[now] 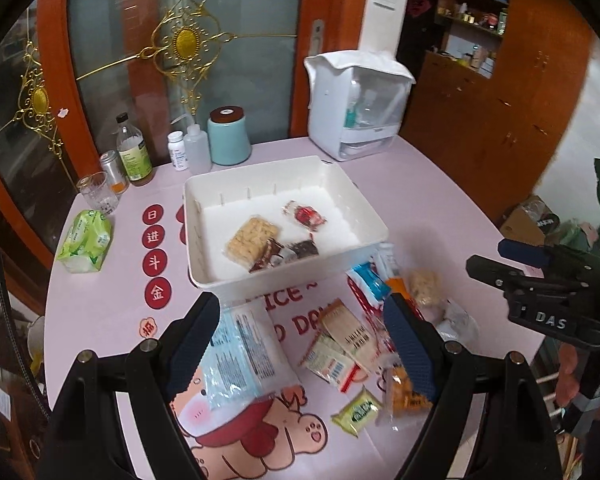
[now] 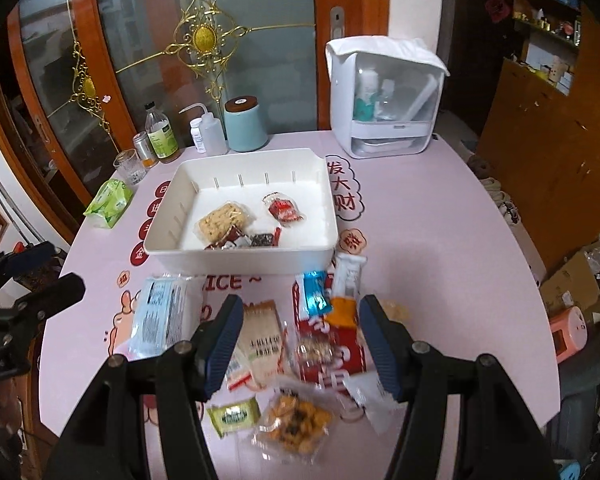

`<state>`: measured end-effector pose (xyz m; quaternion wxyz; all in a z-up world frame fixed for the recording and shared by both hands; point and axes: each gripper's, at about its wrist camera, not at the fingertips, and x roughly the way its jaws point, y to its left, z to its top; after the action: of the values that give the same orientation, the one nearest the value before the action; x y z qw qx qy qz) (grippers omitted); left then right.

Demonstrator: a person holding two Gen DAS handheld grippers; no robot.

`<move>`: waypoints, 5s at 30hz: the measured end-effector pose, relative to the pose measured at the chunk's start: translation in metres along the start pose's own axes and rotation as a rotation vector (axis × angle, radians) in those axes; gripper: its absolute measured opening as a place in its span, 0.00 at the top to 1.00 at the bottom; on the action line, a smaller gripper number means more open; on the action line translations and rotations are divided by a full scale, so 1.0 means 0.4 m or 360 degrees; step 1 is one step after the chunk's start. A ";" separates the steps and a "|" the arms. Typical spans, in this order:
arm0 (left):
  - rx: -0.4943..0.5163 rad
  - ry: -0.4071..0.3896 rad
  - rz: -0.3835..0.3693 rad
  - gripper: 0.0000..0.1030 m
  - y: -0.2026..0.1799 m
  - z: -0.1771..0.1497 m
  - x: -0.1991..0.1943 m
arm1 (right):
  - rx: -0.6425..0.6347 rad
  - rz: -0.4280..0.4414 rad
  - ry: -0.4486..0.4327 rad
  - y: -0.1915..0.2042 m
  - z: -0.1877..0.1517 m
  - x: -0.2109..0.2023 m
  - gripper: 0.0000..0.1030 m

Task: Organize snacks
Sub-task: 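Move both tools back over the remaining snacks, then grasp the yellow cake bag with left tool while right tool grasps white bag, then lift both held bags and carry them toward the white tray, then lower both bags into the white tray and open both tools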

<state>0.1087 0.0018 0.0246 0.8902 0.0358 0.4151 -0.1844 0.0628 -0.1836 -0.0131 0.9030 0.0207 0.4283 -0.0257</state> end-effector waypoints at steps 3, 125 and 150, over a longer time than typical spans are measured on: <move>0.0039 0.0006 -0.0042 0.19 -0.017 -0.042 -0.016 | 0.0014 -0.0018 -0.0012 -0.015 -0.047 -0.039 0.40; 0.0077 -0.0051 0.0587 0.35 0.078 0.237 0.071 | -0.0161 0.0503 -0.0073 -0.022 0.267 0.158 0.46; -0.0077 0.0473 0.0255 0.20 0.269 0.332 0.686 | 0.0142 0.0094 0.0388 0.024 0.353 0.604 0.19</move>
<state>0.4049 -0.0088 -0.1047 0.8314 0.0743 0.5423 -0.0954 0.3249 -0.1895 -0.1108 0.8428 0.0765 0.5326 -0.0155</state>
